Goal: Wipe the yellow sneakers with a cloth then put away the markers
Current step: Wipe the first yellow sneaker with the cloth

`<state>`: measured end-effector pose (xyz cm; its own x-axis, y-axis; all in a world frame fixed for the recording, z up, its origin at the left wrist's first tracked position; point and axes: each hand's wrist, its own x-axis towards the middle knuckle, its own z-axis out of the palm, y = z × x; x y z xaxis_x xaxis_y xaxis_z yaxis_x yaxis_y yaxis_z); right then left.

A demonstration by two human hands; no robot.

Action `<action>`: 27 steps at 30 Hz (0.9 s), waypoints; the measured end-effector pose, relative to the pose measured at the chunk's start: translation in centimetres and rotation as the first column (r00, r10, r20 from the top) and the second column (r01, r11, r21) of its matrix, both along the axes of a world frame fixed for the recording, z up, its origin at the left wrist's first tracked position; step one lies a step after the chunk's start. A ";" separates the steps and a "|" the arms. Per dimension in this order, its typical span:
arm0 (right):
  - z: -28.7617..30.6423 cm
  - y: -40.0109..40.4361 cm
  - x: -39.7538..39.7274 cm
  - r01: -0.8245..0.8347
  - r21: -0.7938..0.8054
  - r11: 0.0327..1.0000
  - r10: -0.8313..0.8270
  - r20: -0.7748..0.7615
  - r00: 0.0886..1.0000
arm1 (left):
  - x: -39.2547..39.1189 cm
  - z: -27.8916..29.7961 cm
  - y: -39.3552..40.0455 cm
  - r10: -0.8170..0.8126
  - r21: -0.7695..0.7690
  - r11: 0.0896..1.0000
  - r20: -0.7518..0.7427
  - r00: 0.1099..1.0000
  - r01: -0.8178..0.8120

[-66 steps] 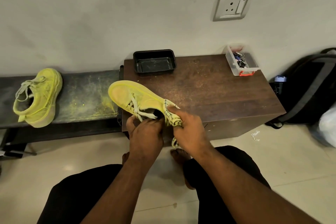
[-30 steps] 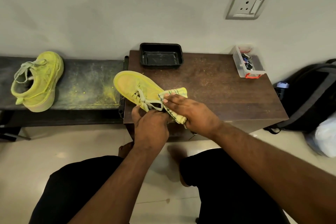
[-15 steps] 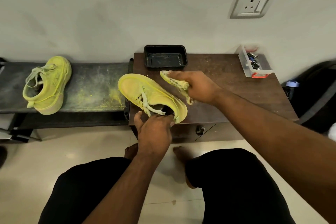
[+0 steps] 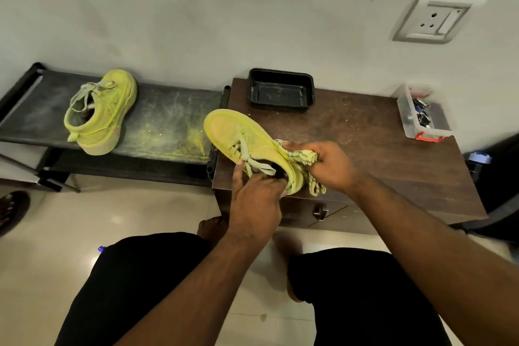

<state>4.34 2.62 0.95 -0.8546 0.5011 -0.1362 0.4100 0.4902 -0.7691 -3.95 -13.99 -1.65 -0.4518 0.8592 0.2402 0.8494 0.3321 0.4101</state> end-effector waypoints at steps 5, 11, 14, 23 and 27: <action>0.7 0.9 -6.8 -0.137 0.130 0.982 0.124 0.097 0.987 | -0.2 0.2 -0.1 -0.024 -0.028 0.999 0.016 1.000 0.025; 1.4 1.3 -12.5 -0.307 0.223 0.925 0.288 0.112 0.951 | -0.2 0.3 -0.1 -0.034 -0.005 0.999 0.068 0.997 0.034; 2.2 1.5 -12.4 -0.314 0.194 0.929 0.288 0.149 0.946 | -0.1 0.2 -0.2 -0.020 -0.043 0.999 0.070 0.997 0.023; 1.7 -1.7 1.4 0.172 -0.126 0.977 -0.161 0.092 0.983 | -0.2 1.1 1.3 -0.009 -0.061 0.998 0.013 1.000 0.010; 1.0 -5.5 3.8 0.364 -0.267 0.892 -0.363 0.054 0.930 | -0.7 1.6 1.7 -0.027 -0.114 0.993 0.028 0.999 0.030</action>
